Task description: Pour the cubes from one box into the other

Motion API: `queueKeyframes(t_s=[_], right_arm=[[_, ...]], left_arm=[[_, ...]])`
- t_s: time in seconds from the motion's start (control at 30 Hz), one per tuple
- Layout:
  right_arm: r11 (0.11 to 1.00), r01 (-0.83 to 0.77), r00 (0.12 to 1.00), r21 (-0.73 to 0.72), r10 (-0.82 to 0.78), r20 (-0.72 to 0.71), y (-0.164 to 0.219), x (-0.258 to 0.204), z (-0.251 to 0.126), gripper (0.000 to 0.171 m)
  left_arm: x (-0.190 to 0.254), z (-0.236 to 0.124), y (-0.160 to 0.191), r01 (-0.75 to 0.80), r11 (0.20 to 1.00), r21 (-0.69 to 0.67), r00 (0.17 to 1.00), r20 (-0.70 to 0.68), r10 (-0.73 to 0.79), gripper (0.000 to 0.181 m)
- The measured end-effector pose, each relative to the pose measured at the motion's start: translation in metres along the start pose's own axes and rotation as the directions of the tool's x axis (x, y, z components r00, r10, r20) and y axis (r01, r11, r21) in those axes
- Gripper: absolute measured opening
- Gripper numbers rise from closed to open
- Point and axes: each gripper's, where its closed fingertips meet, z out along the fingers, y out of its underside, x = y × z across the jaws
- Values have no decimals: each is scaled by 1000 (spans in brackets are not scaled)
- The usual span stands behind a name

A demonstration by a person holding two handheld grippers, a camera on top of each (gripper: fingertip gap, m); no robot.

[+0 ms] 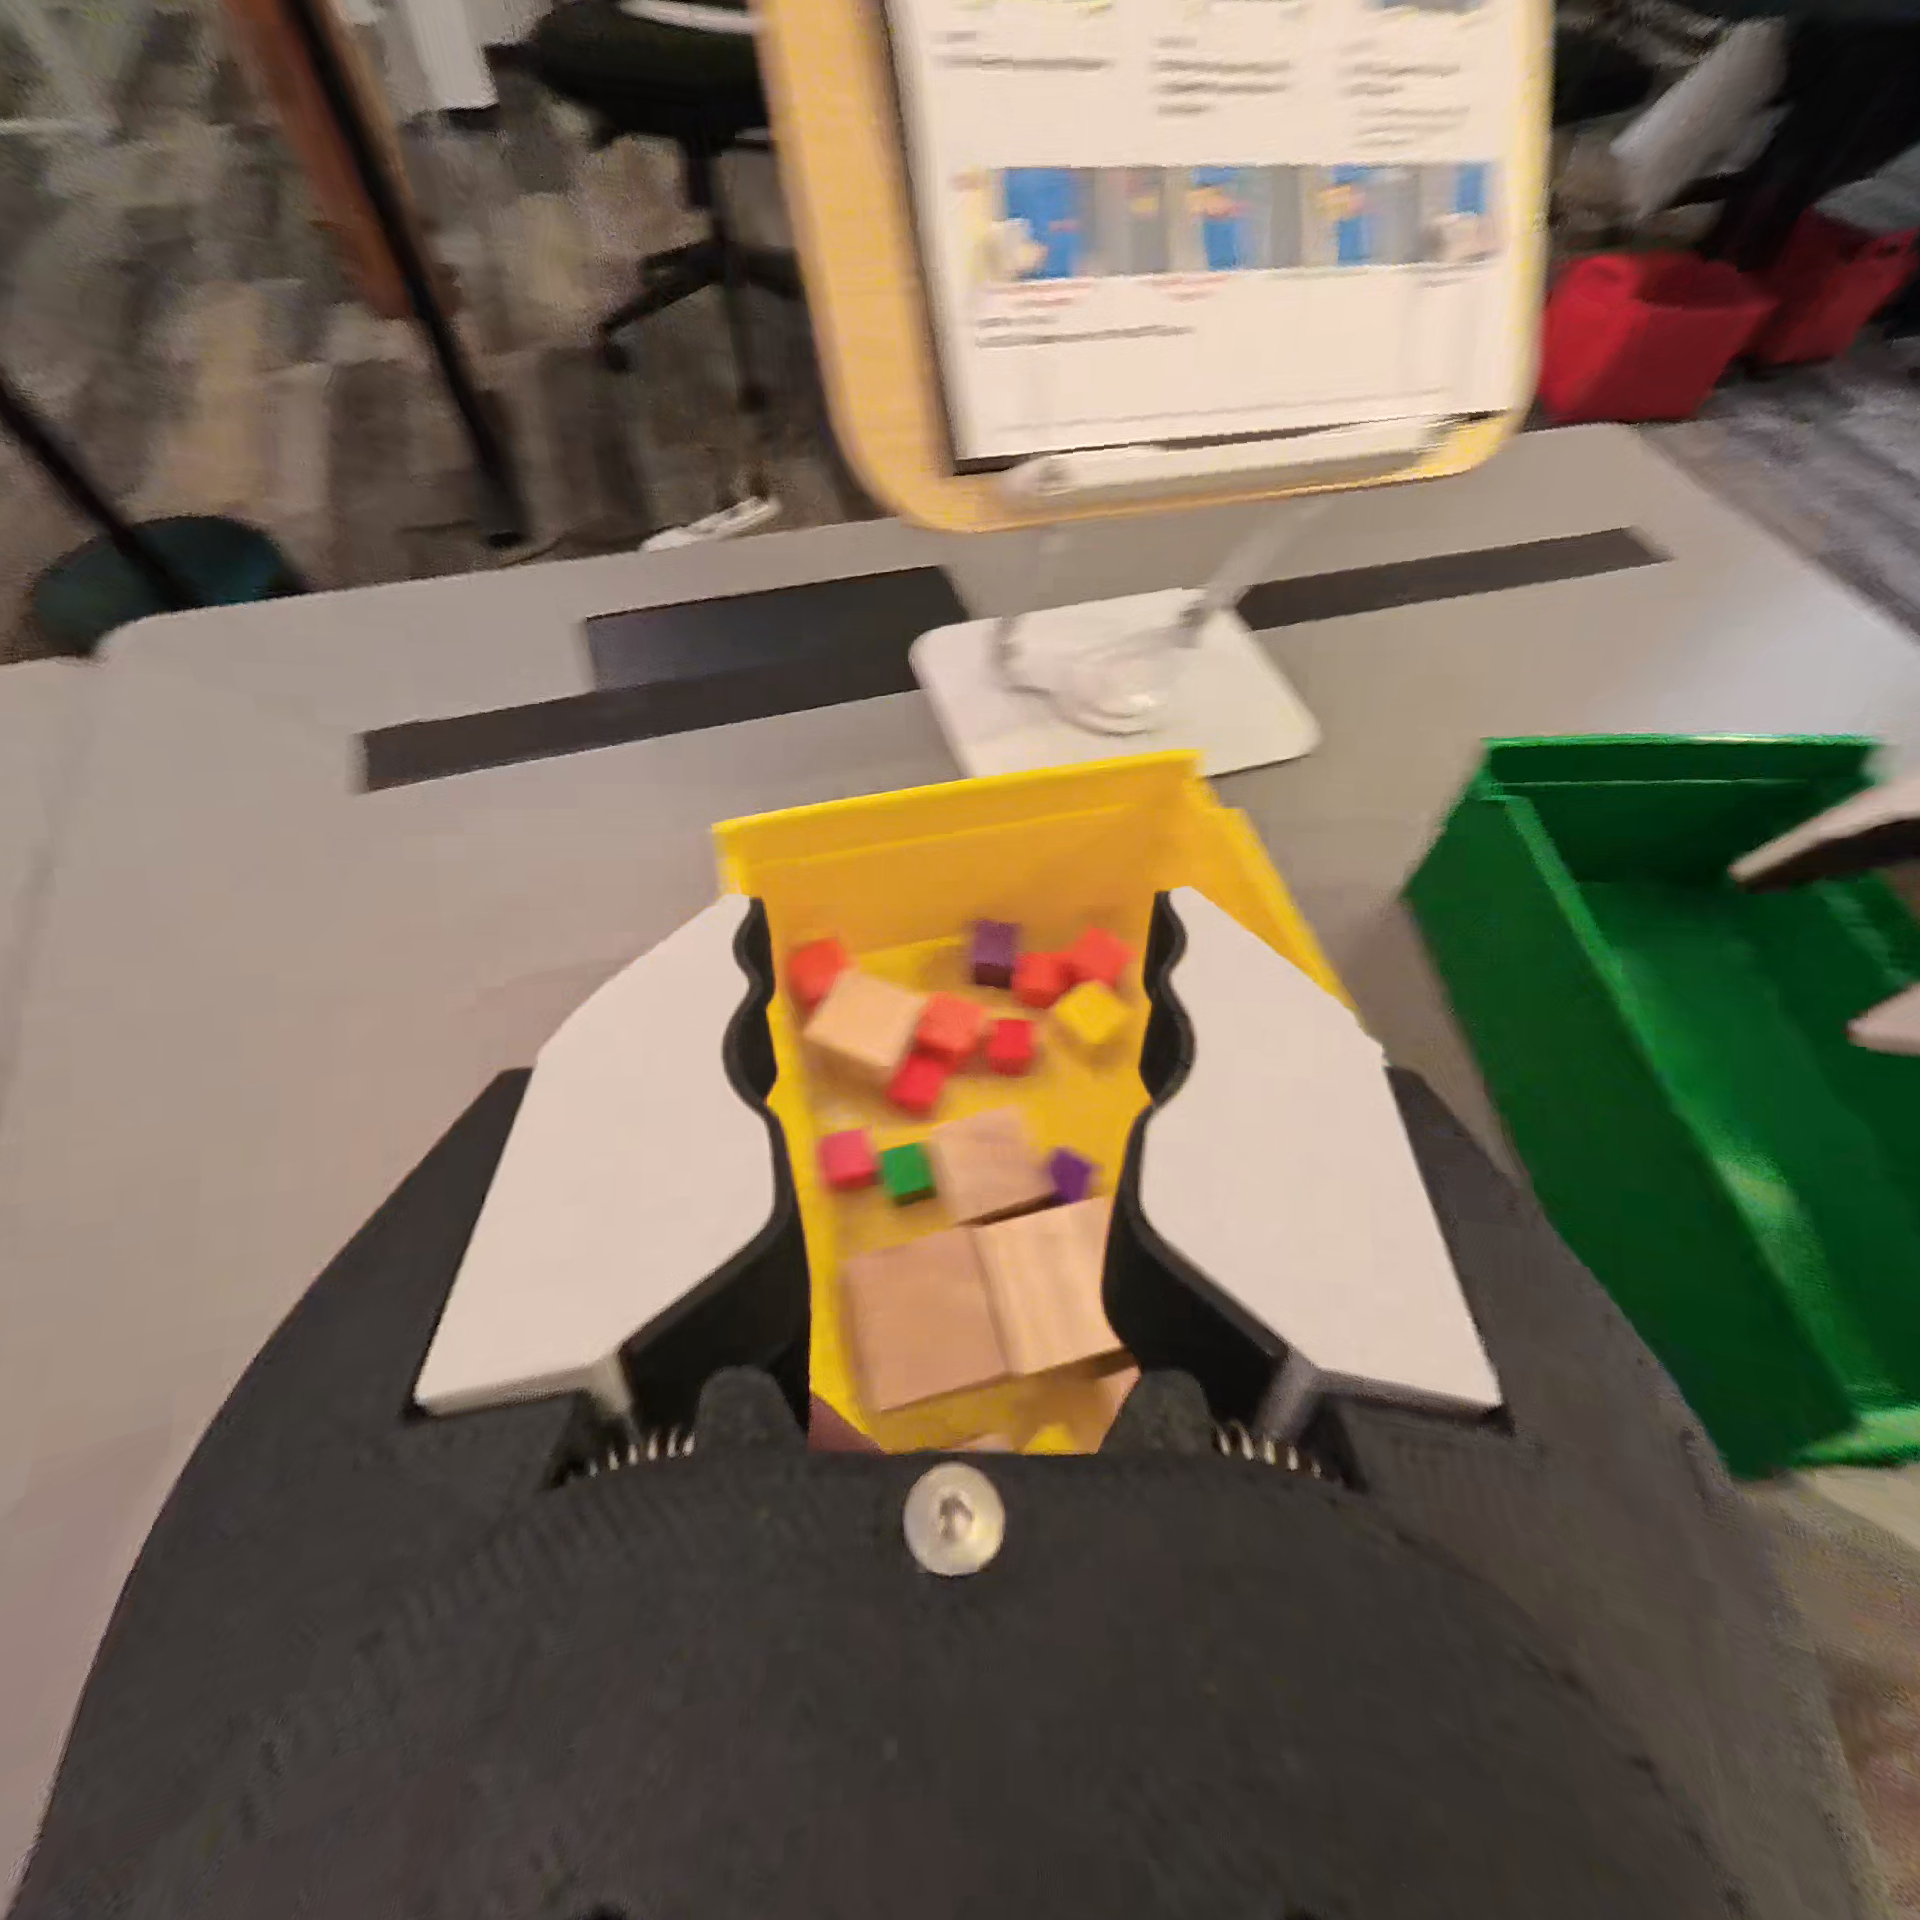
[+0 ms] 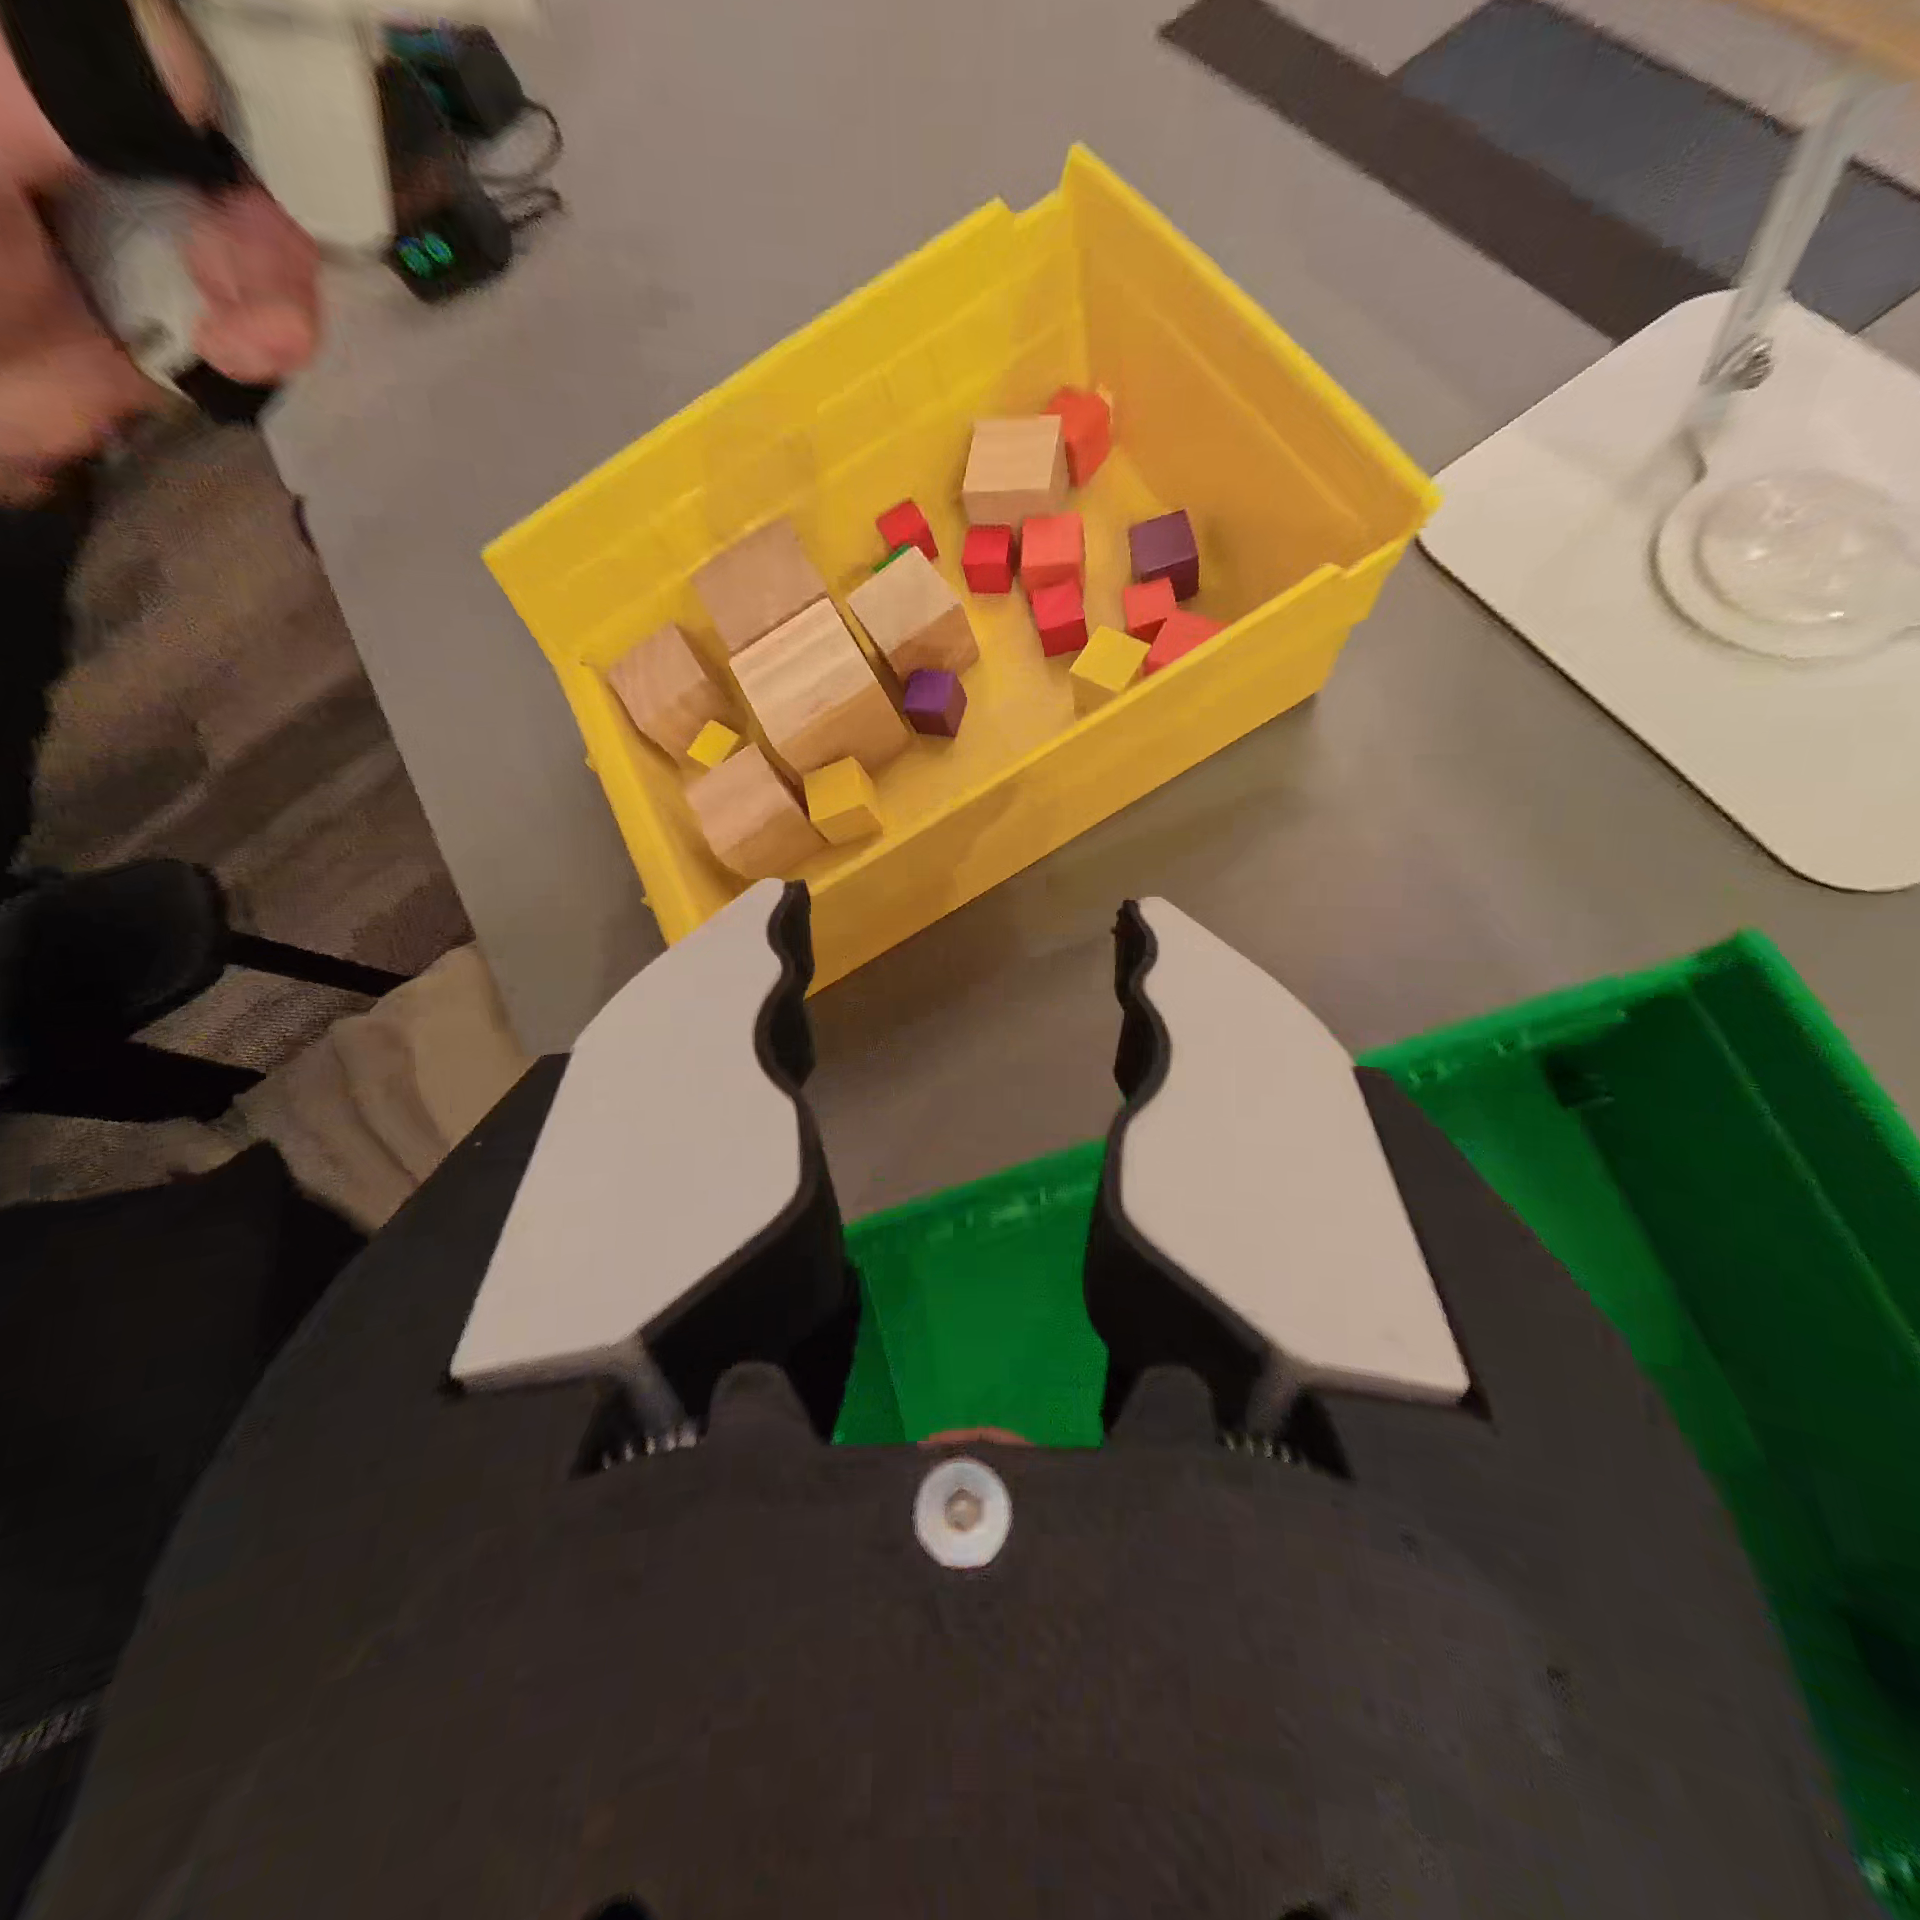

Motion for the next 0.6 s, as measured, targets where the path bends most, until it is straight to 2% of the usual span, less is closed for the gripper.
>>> queueKeyframes(t_s=[0.07,0.17,0.23,0.33,0.47,0.5,0.6], right_arm=[[997,-14,1000,-71,13,-7,-6,-4,30,59],[987,-27,999,-157,23,-30,-11,2,69,59],[978,-89,995,-188,81,-54,-11,16,90,60],[959,-164,983,-230,140,-117,-2,40,111,64],[927,-207,977,-313,178,-119,13,51,135,51],[917,-212,977,-338,187,-106,15,50,140,38],[902,-236,972,-361,214,-101,13,54,148,23]], left_arm=[[-43,2,11,25,997,-68,999,43,-22,65],[-86,14,30,88,987,-135,994,76,-78,66],[-92,27,45,121,971,-206,993,41,-115,69],[-82,47,59,86,958,-273,996,-11,-93,70],[-72,83,84,39,909,-414,997,-50,-66,66],[-71,91,94,22,884,-467,997,-57,-55,62],[-72,112,118,-22,810,-586,997,-77,-29,40]])
